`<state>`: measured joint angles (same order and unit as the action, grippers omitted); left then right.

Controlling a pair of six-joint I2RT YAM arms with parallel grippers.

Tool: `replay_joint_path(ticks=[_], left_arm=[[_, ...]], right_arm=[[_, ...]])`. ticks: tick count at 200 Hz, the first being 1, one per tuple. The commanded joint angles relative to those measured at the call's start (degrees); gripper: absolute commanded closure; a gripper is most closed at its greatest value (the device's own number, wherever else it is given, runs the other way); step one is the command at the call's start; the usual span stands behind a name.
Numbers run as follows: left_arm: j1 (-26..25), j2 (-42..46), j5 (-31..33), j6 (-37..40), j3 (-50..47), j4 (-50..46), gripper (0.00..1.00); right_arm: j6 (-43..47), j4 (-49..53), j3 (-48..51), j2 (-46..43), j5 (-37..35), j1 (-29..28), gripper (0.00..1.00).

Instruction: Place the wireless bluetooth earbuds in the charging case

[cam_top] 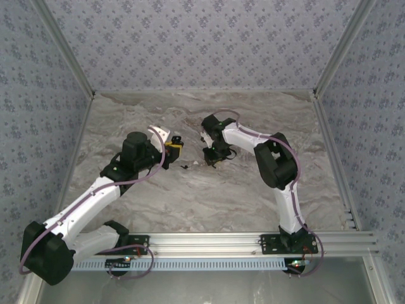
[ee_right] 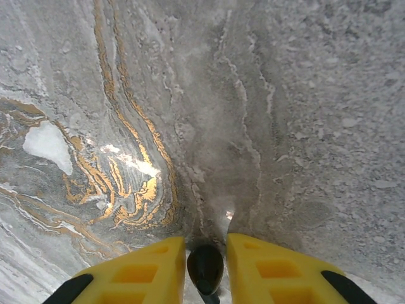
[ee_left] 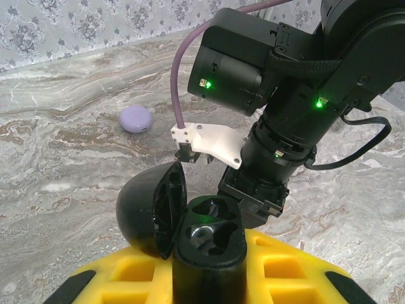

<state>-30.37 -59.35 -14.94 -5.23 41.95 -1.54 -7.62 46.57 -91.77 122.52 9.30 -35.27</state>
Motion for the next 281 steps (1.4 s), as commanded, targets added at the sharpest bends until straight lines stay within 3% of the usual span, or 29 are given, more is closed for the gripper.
replay_joint_path(ticks=[1, 57, 101, 169, 227, 281], left_arm=[[-0.08, 0.83, 0.38, -0.02, 2.07, 0.44, 0.78], [-0.17, 0.56, -0.17, -0.2, 2.25, 0.9, 0.78], [-1.12, -1.56, -1.23, -1.48, 2.02, 2.99, 0.78], [-4.32, -9.1, -2.52, -7.85, -0.83, 15.51, 0.78], [-5.74, -14.88, -3.17, -13.1, -3.37, 26.98, 0.78], [-6.34, -19.62, -3.3, -16.99, -3.55, 34.91, 0.78]], right_arm=[[0.06, 2.87, -0.69, 1.77, -1.07, -0.52, 0.75], [-2.26, 0.76, 1.61, -0.16, 0.15, 0.47, 0.82], [-6.31, -5.95, 7.04, -5.32, 8.5, 4.43, 0.81], [-12.88, -19.08, 17.11, -15.08, 22.85, 12.71, 0.81], [-18.07, -27.41, 22.51, -24.37, 30.4, 17.75, 0.81], [-21.66, -31.65, 22.95, -30.98, 34.52, 19.11, 0.81]])
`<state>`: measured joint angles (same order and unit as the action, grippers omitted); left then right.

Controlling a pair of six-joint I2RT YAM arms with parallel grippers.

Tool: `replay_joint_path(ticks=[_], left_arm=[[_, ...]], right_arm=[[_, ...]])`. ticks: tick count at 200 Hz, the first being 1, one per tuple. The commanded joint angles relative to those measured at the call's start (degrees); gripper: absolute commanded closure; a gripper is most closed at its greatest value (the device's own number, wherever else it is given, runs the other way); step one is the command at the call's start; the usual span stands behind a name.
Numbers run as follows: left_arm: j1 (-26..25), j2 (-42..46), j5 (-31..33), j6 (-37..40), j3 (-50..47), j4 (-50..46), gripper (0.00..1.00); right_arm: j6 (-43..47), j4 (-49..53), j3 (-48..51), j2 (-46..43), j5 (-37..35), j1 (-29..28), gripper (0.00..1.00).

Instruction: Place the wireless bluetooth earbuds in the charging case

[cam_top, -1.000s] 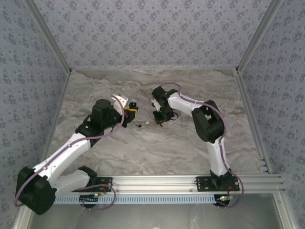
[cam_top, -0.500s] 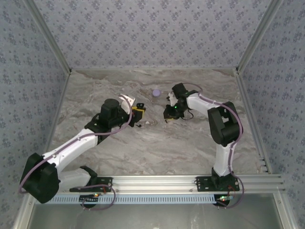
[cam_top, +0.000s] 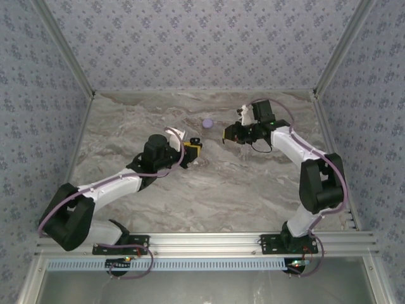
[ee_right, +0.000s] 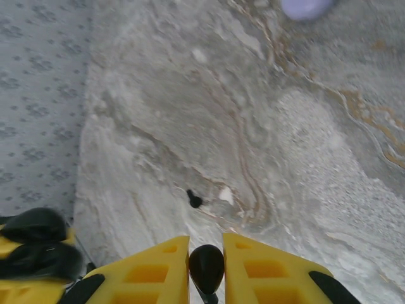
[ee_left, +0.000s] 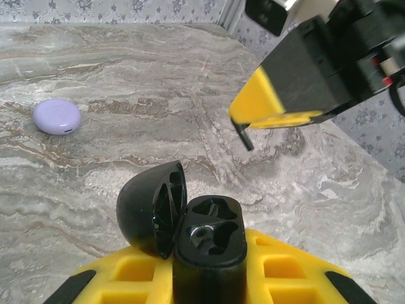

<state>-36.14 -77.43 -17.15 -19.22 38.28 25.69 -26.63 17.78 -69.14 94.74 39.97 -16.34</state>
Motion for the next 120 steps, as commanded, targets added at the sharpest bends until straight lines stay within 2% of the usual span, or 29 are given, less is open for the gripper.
replay_joint_path(ticks=[1, 120], left_arm=[[-0.54, -1.65, -1.07, -3.1, 0.03, 7.82, 0.78], [-1.9, -5.44, -6.04, -7.17, -0.25, 24.13, 0.78]], right_arm=[[-2.69, -2.98, 0.33, -3.31, 3.88, 0.26, 0.81], [-6.09, -11.68, -1.21, -11.48, 6.64, -2.37, 0.81]])
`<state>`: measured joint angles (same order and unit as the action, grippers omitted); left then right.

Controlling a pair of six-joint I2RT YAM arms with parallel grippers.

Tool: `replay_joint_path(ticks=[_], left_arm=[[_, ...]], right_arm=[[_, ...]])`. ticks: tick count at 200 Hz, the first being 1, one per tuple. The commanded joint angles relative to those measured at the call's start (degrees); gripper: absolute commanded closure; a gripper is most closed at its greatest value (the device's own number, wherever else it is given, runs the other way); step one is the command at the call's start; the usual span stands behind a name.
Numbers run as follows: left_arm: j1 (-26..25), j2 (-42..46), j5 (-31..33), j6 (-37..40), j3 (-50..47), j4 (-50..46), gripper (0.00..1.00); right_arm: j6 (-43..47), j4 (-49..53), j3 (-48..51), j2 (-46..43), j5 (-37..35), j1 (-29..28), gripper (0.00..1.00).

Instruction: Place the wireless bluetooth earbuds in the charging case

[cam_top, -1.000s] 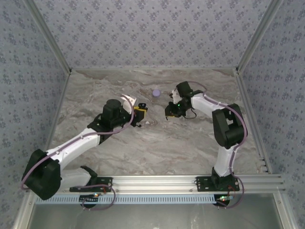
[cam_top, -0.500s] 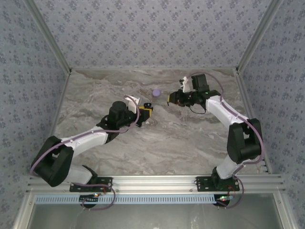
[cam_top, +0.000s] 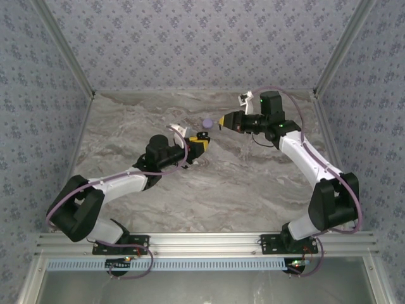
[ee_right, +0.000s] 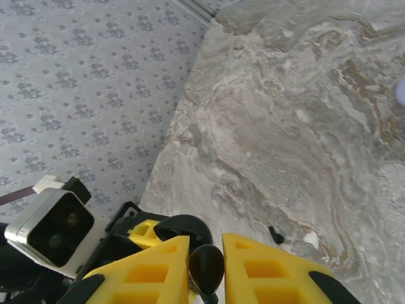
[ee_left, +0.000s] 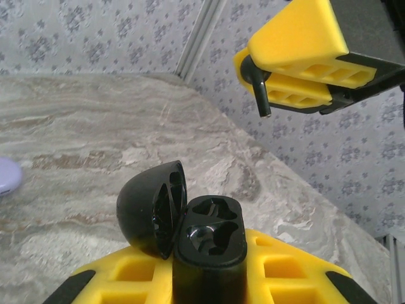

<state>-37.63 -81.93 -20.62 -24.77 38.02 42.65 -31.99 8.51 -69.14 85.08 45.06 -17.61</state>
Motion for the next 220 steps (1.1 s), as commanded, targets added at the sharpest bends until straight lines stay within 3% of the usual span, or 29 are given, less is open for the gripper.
replay_joint_path(ticks=[1, 220], left_arm=[[-0.42, -0.94, -2.57, -1.69, 0.03, 7.31, 0.78], [-1.43, -1.95, -2.68, -6.69, 5.48, 10.08, 0.78]], right_arm=[[-0.77, -2.52, -1.23, -1.83, 1.53, -1.2, 0.81], [0.77, -4.04, -2.83, -2.28, 1.44, -5.5, 0.81]])
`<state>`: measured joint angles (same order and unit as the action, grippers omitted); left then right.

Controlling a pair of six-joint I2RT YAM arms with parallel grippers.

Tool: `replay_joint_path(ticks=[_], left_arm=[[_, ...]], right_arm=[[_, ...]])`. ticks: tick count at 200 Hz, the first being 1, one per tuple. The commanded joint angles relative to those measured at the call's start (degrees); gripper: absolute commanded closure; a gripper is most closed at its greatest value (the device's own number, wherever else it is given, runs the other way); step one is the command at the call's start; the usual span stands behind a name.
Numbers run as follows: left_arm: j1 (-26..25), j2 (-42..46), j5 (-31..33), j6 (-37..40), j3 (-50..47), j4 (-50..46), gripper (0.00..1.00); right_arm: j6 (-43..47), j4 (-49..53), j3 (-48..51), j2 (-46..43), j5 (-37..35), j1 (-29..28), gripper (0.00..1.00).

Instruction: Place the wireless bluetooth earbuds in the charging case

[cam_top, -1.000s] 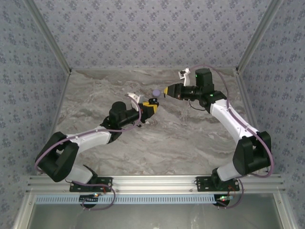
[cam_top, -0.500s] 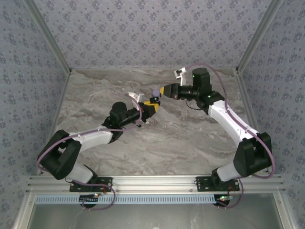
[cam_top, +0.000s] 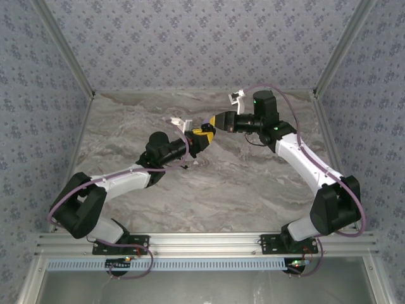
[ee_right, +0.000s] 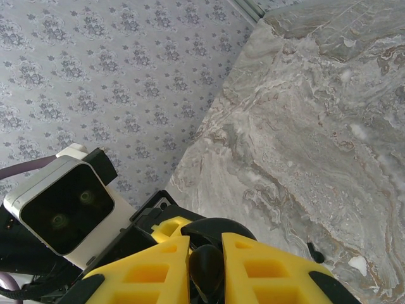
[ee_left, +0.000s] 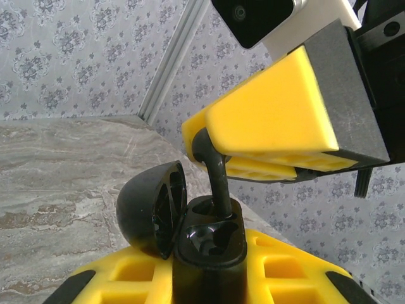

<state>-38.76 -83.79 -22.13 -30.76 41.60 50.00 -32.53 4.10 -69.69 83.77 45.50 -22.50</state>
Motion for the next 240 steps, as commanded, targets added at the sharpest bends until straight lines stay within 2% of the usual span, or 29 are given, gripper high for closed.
replay_joint_path(ticks=[1, 240], left_arm=[[-0.32, -0.03, -1.17, -0.7, 1.9, 2.74, 0.78], [-0.34, 3.1, 0.95, 0.02, 0.49, 3.18, 0.78]], right_arm=[[1.37, 0.38, -2.29, -0.88, 1.0, -0.61, 0.81], [8.01, 9.42, -2.95, -1.48, -0.23, -1.66, 0.82]])
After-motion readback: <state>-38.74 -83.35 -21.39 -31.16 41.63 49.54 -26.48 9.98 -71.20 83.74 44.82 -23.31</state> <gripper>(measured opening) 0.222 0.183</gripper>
